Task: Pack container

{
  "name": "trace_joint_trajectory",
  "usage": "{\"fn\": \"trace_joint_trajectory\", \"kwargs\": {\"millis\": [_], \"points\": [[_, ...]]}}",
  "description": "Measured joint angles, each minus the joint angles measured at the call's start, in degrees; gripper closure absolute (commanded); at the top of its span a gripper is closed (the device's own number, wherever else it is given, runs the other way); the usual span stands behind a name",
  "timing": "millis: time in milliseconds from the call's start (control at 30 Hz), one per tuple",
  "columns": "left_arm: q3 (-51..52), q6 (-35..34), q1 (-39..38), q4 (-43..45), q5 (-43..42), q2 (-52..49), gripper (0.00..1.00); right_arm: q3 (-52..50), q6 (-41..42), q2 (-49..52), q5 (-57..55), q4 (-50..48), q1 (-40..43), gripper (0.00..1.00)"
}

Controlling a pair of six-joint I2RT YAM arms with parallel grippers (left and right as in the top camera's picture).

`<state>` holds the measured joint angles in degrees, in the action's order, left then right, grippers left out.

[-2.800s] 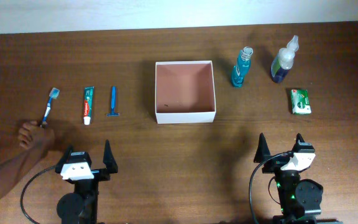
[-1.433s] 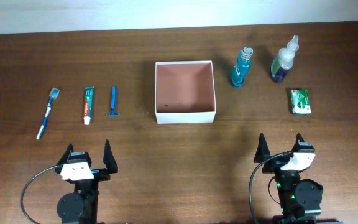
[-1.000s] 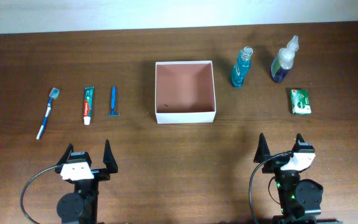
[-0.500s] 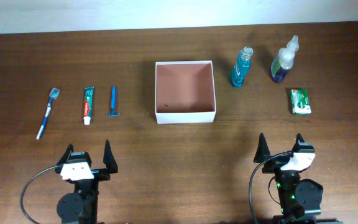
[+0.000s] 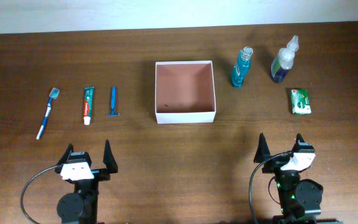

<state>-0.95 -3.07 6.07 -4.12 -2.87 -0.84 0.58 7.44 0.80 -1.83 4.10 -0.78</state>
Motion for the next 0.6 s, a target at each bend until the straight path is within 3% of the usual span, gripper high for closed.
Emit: {"fn": "trace_joint_trajectory", "kwargs": {"millis": [600], "points": [[0.00, 0.00, 0.00, -0.48, 3.10, 0.00, 0.00, 0.00, 0.04, 0.00, 0.00, -0.02, 0.00, 0.02]]}}
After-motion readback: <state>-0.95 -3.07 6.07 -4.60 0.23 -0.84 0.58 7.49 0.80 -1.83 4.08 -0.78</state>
